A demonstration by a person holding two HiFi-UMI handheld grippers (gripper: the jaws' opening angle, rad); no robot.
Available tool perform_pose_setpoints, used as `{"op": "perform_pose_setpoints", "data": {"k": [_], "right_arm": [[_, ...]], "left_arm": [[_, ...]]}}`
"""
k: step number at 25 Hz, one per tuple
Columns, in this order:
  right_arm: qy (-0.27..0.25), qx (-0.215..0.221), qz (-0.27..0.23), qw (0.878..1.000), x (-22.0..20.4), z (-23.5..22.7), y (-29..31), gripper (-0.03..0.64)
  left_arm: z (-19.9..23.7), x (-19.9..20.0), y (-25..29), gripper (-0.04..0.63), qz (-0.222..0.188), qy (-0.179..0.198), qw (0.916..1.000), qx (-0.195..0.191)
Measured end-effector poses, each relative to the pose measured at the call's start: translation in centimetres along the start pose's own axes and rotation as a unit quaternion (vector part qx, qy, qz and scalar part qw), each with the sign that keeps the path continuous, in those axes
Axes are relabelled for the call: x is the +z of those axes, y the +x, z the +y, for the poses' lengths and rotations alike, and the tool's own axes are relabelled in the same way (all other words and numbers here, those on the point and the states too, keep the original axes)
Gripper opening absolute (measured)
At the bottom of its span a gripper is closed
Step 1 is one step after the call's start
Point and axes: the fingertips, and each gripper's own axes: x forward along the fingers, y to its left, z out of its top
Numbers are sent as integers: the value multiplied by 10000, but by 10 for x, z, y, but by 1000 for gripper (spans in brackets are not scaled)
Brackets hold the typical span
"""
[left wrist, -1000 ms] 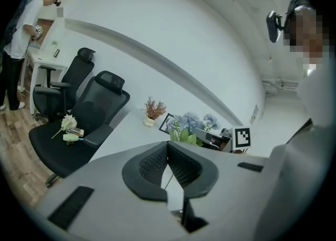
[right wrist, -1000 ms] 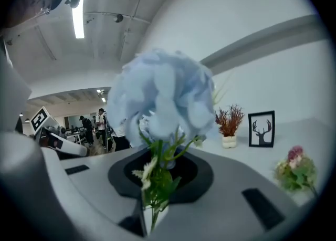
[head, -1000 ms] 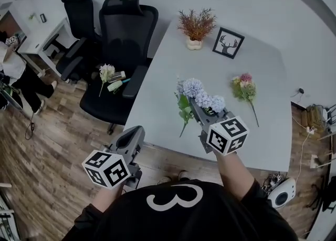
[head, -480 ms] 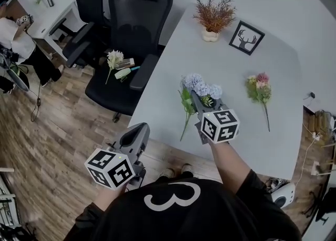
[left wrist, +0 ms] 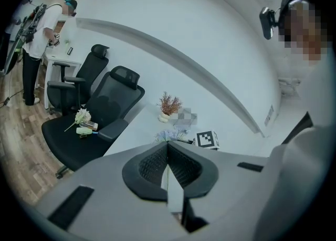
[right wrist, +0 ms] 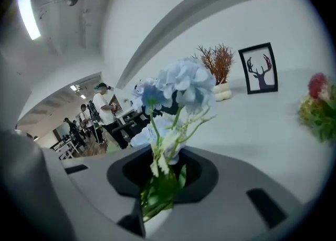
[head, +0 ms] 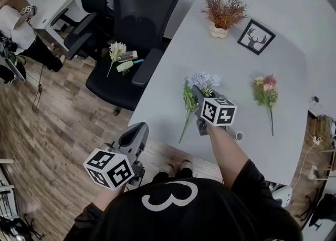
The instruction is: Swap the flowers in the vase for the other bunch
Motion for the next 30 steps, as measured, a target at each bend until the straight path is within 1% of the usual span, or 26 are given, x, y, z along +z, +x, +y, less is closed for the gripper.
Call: {"op": "perform_pose_setpoints", "data": {"k": [4, 8, 10, 12, 17, 19, 23, 26, 28, 30], "right_arm": [[157, -68, 170, 9997, -8, -10, 11, 107], [353, -77, 242, 9991, -13, -16, 17, 118], [444, -93, 312, 9985, -15, -18, 20, 141], [503, -185, 375, 9979, -17, -22, 23, 181], [240, -588, 339, 9974, -15, -30, 23, 365], [127, -736, 264, 9969, -10, -32, 18, 396], [258, -850, 183, 9959, -5, -34, 5, 423], [346, -1195, 153, 9921, -4, -41, -12, 433], [537, -1419, 54, 9884, 0, -46, -27, 433], [651, -1409, -95, 9878, 8, -42, -41, 433]], "left_arm": [[7, -1, 2, 9, -4, -63, 10000, 68], [12, 0, 0, 9, -76, -184, 9997, 105], [13, 0, -1, 9, -92, -214, 9997, 110], [12, -2, -1, 9, -85, -234, 9996, 99], [14, -4, -3, 9, -87, -234, 9996, 93], [13, -2, -4, 9, -92, -233, 9997, 78], [10, 1, -4, 9, -119, -211, 9997, -26], [4, 4, -2, 9, -130, -171, 9996, -178], [-1, 6, 0, 9, -117, -120, 9994, -317], [-8, 7, 3, 9, -101, -51, 9989, -464]]}}
